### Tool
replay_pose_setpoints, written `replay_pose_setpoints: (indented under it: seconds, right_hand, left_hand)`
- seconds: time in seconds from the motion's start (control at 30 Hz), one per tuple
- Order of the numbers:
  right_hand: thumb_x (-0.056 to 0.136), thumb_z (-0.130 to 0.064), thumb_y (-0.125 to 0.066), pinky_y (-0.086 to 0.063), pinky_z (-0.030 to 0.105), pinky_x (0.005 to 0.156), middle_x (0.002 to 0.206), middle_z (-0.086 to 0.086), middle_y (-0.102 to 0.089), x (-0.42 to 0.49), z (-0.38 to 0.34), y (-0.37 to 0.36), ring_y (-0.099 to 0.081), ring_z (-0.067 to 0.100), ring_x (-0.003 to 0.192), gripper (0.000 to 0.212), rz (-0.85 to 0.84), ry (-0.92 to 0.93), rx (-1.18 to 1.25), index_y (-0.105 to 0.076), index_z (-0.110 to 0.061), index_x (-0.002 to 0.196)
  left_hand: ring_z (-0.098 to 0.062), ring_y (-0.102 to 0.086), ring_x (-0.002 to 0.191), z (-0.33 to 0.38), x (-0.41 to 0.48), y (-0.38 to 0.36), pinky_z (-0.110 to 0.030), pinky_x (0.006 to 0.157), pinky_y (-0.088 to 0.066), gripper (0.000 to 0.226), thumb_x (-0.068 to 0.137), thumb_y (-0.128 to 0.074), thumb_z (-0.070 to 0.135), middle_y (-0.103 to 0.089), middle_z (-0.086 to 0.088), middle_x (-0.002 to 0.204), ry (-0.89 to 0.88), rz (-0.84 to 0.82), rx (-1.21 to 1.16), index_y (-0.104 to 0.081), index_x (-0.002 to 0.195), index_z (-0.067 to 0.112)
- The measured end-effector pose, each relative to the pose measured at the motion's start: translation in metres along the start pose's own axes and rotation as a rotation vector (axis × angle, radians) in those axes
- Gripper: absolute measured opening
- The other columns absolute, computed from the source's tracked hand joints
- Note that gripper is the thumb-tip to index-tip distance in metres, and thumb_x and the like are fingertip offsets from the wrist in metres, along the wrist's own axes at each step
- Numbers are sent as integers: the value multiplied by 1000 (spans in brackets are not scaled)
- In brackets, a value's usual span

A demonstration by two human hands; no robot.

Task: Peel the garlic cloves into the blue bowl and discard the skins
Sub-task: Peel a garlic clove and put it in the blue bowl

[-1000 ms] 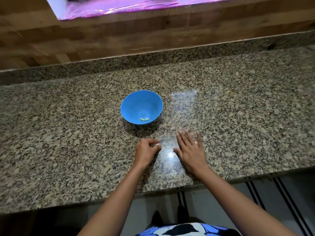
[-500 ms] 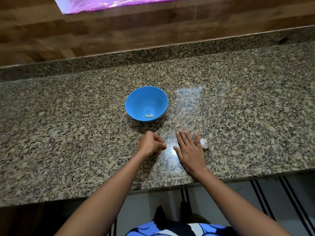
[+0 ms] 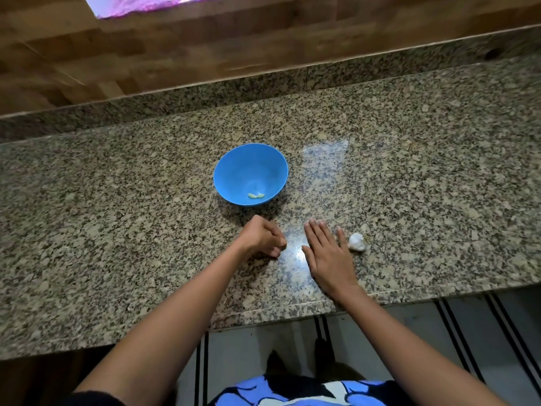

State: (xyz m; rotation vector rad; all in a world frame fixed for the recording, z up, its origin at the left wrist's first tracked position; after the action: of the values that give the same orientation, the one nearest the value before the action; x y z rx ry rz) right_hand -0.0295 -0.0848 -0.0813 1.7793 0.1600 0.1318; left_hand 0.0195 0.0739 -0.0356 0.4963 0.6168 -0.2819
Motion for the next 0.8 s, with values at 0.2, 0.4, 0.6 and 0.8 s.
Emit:
replay_pose_setpoints:
  seconds: [0.2, 0.4, 0.6, 0.8]
  right_hand:
    - [93, -50, -2, 23, 29, 109, 152, -7, -2, 0, 1, 0, 8, 8, 139, 62, 4, 26, 4, -6, -20, 147]
    - [95, -48, -4, 17, 32, 112, 153, -5, -6, -1, 0, -1, 5, 10, 140, 60, -1, 29, 6, -7, -19, 146]
    - [95, -48, -4, 20, 31, 111, 152, -5, -9, 0, 1, -1, 1, 11, 141, 61, 19, 35, 29, -14, -17, 147]
    - [96, -48, -3, 15, 32, 113, 152, -3, -20, -2, 1, 0, -6, 13, 141, 61, 14, 37, 66, -20, -17, 146]
  left_hand:
    - [-22, -63, 64, 0, 2, -1, -27, 61, -58, 13, 82, -67, -5, -68, -22, 83, 4, -14, 17, -67, 92, -13]
    - [-19, -70, 70, 1, 6, -5, -32, 66, -60, 5, 81, -72, 4, -72, -10, 76, -40, 75, 220, -71, 82, -1]
    - [-16, -68, 69, 5, -2, -12, -38, 73, -59, 6, 80, -71, 4, -70, -4, 72, -145, 184, 406, -69, 75, 6]
    - [-16, -66, 65, -6, -12, -5, -28, 64, -58, 7, 82, -69, 3, -68, -11, 78, -68, 9, 50, -69, 85, -4]
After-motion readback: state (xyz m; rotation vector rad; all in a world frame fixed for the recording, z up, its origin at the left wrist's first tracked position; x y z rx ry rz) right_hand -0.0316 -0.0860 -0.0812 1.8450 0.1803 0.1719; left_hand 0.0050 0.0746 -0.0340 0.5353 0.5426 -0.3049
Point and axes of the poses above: each hand's wrist, its own x-axis towards the middle knuckle, its own y-axis out of the back of the hand, z = x × y, the point moved 4 cm from there along x, towards the middle knuckle
